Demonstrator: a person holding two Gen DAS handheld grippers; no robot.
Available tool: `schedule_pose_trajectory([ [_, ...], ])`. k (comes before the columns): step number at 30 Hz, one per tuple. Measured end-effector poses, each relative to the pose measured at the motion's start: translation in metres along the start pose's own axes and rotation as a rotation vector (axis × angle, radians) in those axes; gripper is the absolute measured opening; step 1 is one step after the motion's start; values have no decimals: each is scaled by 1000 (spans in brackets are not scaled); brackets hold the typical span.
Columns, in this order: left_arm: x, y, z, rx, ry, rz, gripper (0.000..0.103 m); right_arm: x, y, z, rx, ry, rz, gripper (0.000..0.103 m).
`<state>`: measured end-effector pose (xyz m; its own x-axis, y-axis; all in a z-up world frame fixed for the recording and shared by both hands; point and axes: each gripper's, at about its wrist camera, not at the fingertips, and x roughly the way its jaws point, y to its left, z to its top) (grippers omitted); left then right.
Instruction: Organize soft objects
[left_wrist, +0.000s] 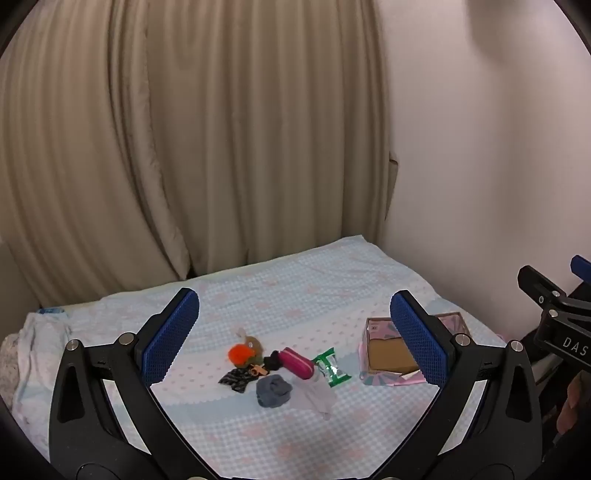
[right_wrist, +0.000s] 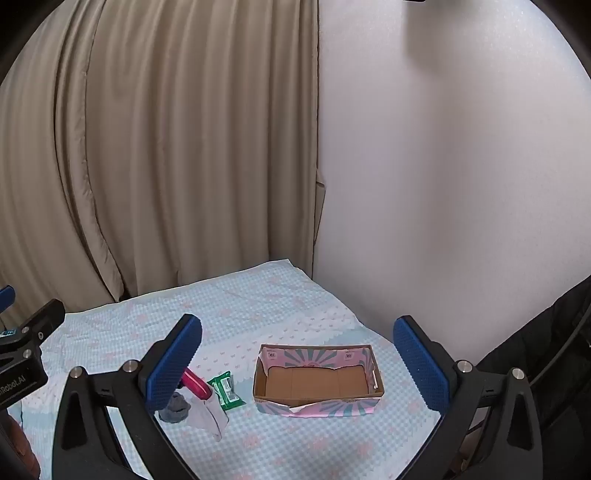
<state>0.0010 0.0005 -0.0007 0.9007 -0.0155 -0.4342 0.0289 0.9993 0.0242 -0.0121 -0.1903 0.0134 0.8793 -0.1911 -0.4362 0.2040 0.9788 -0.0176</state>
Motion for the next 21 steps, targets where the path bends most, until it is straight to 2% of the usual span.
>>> schedule_pose_trajectory([
  [21,3,-3,-1,16,-13,12,103,5,-4,7,10,-13,-3,103],
])
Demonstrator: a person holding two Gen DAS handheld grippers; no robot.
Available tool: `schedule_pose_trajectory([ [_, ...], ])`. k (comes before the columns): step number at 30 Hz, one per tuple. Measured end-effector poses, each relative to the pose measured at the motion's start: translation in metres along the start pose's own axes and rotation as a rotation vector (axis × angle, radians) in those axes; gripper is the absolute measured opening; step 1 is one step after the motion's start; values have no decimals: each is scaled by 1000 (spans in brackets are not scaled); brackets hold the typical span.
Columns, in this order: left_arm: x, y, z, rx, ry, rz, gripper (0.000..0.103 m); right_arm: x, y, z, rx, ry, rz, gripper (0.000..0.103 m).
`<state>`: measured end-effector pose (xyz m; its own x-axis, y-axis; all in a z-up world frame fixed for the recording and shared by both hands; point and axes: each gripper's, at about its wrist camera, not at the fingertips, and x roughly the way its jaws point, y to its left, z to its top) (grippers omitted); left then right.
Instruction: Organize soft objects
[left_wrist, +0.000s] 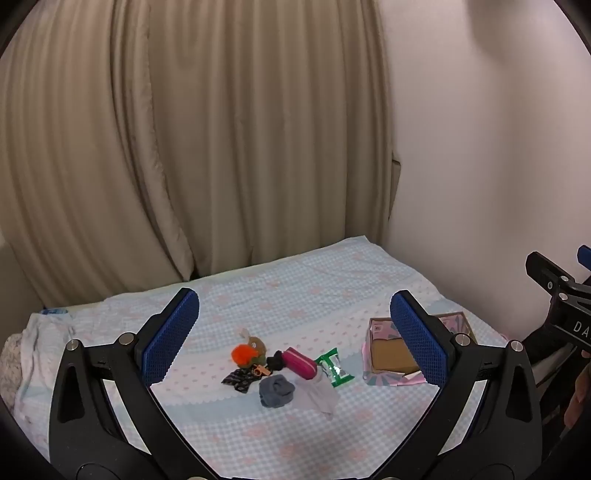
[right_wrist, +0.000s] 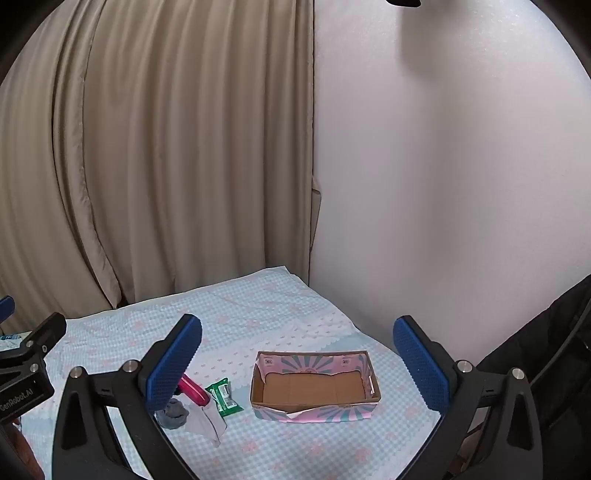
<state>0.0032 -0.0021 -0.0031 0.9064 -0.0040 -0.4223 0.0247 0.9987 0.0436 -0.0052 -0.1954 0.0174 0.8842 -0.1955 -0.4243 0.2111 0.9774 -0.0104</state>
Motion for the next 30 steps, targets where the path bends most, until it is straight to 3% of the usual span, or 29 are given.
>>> schedule_pose_trajectory([
  [30,-8,4,0,-7,-8,4,103,-3,2,-4,3,-12,-4,103],
])
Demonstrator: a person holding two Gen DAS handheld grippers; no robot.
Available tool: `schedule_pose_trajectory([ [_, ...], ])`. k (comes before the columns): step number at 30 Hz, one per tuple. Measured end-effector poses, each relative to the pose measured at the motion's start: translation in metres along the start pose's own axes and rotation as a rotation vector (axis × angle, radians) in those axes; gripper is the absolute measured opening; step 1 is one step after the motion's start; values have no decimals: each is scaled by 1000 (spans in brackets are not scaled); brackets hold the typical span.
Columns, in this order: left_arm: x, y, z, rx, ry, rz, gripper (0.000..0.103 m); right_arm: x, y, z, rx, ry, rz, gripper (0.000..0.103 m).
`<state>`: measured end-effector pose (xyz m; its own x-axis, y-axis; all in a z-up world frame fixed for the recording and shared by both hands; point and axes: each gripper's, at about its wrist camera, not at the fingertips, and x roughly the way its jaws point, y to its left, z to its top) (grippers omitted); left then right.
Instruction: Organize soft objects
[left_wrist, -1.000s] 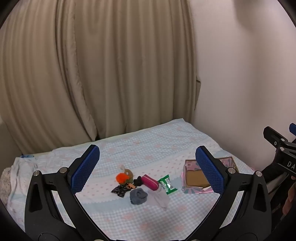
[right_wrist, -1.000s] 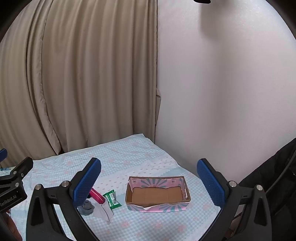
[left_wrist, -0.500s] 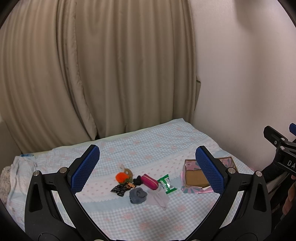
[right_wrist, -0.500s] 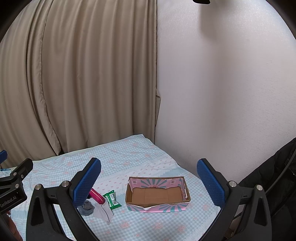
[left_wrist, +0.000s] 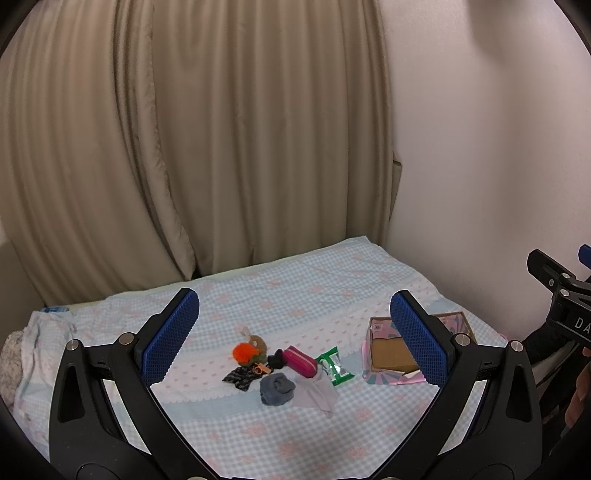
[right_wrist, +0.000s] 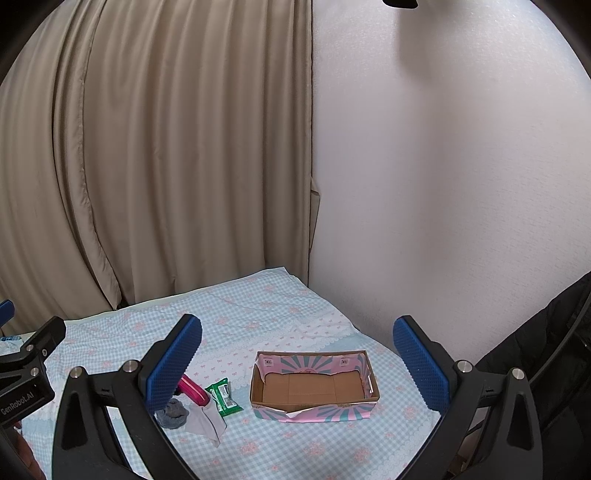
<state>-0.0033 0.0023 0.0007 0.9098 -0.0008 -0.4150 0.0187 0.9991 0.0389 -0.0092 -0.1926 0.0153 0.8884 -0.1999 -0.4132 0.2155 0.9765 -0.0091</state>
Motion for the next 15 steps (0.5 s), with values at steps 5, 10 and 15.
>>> schedule_pose_trajectory([
  [5,-1,2,-2,-3,1,4,103,0,0,0,0,-2,1,103],
  [10,-1,1,-3,-1,-4,7,103,1,-1,-1,2,-2,2,103],
  [15,-2,2,-4,-1,-4,7,103,1,0,-1,2,-4,1,103],
])
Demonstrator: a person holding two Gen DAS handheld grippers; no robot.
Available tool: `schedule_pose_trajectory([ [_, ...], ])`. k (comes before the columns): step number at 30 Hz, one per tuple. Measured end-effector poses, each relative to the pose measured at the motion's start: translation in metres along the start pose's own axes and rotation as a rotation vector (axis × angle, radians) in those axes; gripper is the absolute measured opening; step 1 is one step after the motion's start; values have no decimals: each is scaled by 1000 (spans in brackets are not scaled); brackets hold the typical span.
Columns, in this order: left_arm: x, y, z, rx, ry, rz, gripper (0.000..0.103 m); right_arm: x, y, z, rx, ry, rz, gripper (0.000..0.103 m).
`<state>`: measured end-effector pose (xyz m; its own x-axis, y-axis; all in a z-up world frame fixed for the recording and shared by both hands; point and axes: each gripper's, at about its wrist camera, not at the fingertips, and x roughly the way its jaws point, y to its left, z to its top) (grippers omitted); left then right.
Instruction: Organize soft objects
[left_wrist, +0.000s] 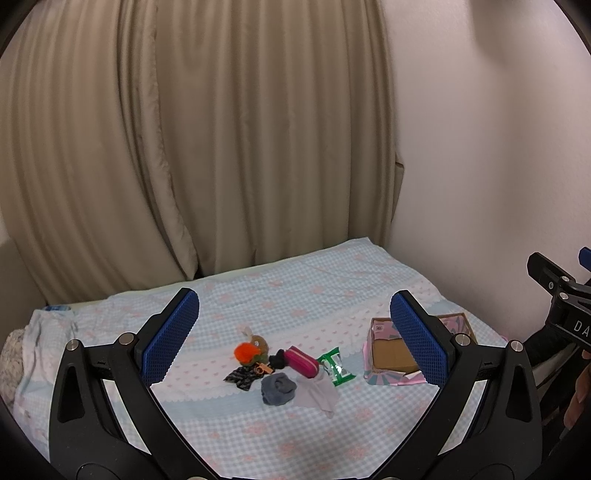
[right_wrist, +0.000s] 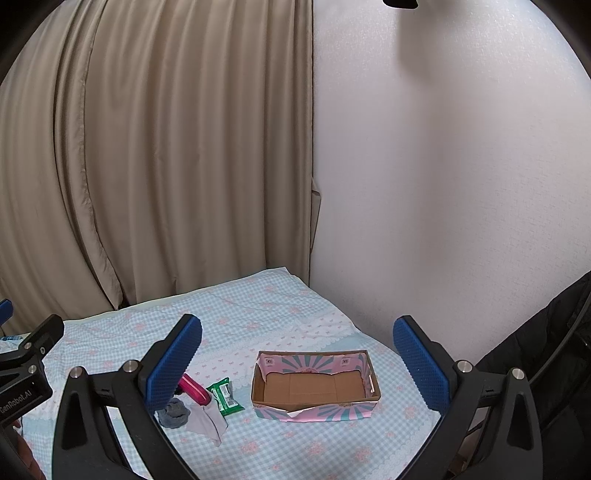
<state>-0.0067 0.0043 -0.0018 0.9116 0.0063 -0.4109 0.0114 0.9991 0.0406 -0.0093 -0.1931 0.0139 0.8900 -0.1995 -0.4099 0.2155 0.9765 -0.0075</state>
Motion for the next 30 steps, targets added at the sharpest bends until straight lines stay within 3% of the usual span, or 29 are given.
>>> schedule_pose_trajectory([
  [22,-1,-2,-2,-2,6,0,103,1,-1,-4,1,1,4,103],
  [30,1,13,-5,-17,20,15,103,5,6,-4,-16,26,6,103],
])
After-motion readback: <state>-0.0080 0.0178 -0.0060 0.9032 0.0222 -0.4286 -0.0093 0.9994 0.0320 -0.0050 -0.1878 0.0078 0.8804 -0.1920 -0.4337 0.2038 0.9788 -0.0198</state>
